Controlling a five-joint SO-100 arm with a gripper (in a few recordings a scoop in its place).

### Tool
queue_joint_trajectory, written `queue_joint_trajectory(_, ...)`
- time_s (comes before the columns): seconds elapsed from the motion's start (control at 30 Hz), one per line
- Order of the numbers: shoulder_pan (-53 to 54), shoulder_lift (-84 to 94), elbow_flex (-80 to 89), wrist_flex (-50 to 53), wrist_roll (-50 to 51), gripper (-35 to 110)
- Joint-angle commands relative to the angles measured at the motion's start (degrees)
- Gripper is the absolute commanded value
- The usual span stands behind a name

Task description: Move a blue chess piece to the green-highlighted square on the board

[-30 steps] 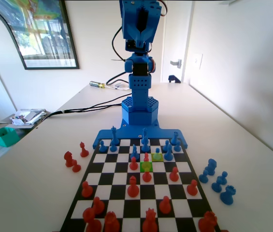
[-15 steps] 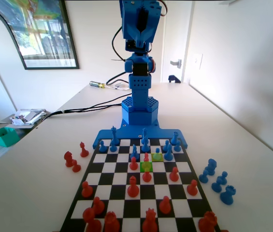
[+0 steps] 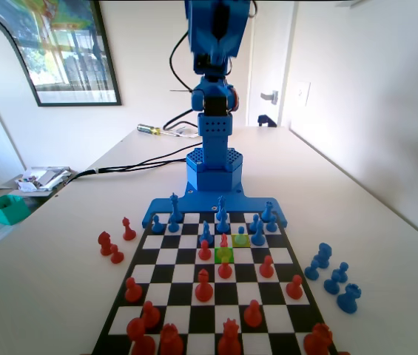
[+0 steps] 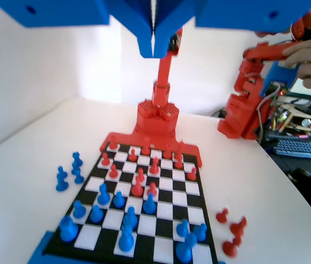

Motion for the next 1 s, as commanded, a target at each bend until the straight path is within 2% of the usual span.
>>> queue_joint_trajectory(0.0,0.7,-9.0,-10.1,3.5,0.4,1)
queue_joint_trajectory(0.13,0.7,-19.3,-17.9,6.2,1.5,1)
queue_joint_trajectory(0.47,1.9,-43.2,-26.4,4.4,4.0,1)
queue_joint_trajectory(0.97,-0.4,-62.6,-15.6,-14.3,2.6,2)
